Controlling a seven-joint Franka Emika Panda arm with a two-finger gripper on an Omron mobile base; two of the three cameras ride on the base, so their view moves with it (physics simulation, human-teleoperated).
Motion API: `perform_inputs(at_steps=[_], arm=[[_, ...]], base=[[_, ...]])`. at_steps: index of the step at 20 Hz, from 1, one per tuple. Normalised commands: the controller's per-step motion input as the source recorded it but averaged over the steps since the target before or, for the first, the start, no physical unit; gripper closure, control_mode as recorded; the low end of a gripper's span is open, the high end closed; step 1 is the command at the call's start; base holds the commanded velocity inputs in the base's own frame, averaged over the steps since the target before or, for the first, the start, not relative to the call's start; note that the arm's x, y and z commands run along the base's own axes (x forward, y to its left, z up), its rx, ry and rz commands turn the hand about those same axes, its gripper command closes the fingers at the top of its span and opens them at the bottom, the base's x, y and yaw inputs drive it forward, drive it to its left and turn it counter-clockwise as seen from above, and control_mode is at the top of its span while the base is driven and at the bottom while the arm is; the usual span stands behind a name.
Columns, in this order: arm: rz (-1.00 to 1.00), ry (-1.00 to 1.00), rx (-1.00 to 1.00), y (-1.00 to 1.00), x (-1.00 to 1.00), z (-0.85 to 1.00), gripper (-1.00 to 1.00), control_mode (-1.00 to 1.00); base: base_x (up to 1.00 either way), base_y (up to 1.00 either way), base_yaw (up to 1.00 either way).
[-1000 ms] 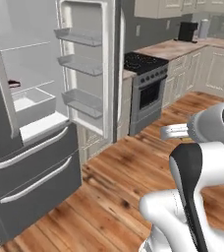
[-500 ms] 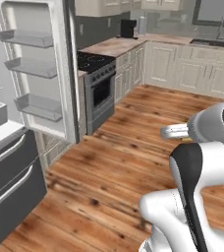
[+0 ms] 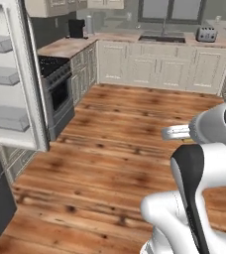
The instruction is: Take the cakes from the fridge and place them on the empty tray on the dining counter.
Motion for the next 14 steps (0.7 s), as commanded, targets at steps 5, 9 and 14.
perform_inputs(at_steps=[5,9,14], arm=[[0.00,0.00,0.00,0.00,0.00,0.00,1.00,1.00],[0.00,0.00,0.00,0.00,0.00,0.00,1.00,1.00],[0.00,0.00,0.00,0.00,0.00,0.00,1.00,1.00]], base=[[-0.43,0.00,-0.39],[-0.34,0.00,-0.38],[-0.32,0.00,-0.35]])
